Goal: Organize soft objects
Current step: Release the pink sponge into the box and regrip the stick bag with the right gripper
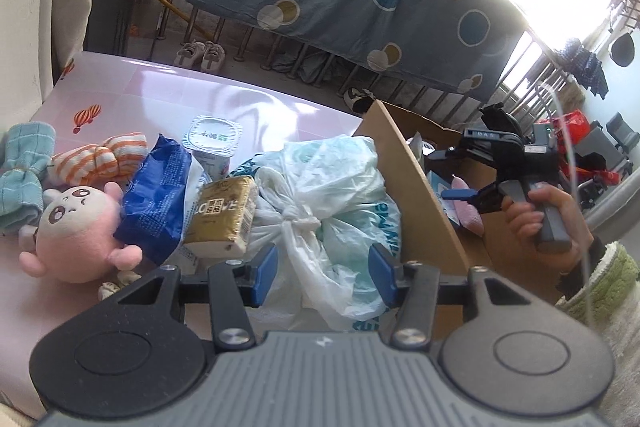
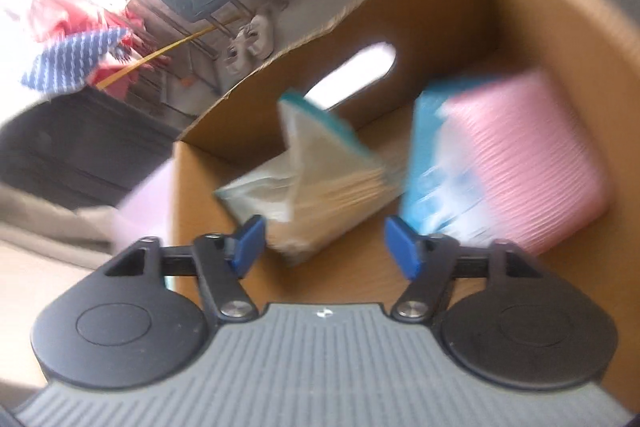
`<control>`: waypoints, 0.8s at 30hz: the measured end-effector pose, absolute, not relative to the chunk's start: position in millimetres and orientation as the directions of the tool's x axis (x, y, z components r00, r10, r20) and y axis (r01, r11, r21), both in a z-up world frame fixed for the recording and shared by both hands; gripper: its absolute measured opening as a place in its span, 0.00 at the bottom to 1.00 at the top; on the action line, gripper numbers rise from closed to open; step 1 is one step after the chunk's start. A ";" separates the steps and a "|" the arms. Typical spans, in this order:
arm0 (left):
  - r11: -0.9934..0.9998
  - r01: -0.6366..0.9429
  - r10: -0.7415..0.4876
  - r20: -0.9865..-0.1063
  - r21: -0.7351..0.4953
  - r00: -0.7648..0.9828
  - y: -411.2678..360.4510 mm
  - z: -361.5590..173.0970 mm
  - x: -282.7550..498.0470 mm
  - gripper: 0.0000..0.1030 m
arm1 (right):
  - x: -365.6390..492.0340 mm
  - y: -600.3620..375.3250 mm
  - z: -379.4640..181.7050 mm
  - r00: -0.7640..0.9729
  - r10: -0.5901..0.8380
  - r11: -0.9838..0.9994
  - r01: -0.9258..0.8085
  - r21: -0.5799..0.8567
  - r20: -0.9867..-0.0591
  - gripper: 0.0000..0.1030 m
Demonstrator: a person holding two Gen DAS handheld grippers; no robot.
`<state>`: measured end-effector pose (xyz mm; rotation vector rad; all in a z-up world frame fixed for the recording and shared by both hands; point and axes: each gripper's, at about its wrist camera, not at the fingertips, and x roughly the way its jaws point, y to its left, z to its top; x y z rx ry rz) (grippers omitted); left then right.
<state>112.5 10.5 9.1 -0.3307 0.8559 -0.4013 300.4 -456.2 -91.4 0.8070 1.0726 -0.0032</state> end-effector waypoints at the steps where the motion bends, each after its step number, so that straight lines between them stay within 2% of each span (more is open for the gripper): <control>1: 0.876 0.204 -0.467 -0.660 -0.438 0.589 11.0 8.2 114.0 0.50 | 305.0 -455.5 -99.1 0.502 0.399 0.670 0.411 0.618 -0.767 0.72; 5: 0.874 0.196 -0.468 -0.663 -0.444 0.585 11.5 4.7 118.1 0.50 | 321.6 -445.9 -123.4 0.488 0.409 0.559 0.534 0.634 -0.771 0.73; 11: 0.875 0.178 -0.463 -0.669 -0.450 0.582 19.1 -0.3 119.9 0.50 | 330.4 -423.4 -143.0 0.502 0.340 0.527 0.599 0.603 -0.796 0.72; 12: 0.874 0.174 -0.462 -0.669 -0.453 0.582 20.7 -0.7 120.1 0.50 | 329.2 -420.0 -143.1 0.510 0.322 0.532 0.599 0.598 -0.798 0.70; 16: 0.870 0.164 -0.466 -0.668 -0.465 0.581 26.3 -1.2 119.5 0.50 | 321.6 -412.6 -143.2 0.539 0.290 0.549 0.583 0.599 -0.791 0.45; 17: 0.870 0.162 -0.466 -0.667 -0.466 0.582 27.4 -0.9 119.0 0.50 | 319.7 -412.6 -141.9 0.544 0.290 0.555 0.575 0.601 -0.787 0.42; 20: 0.867 0.161 -0.469 -0.663 -0.472 0.584 29.3 -0.3 117.7 0.50 | 315.8 -414.9 -131.4 0.558 0.270 0.595 0.544 0.592 -0.785 0.37; 24: 0.863 0.165 -0.475 -0.657 -0.477 0.586 29.0 1.2 115.5 0.50 | 310.4 -419.0 -111.6 0.560 0.266 0.654 0.494 0.573 -0.785 0.36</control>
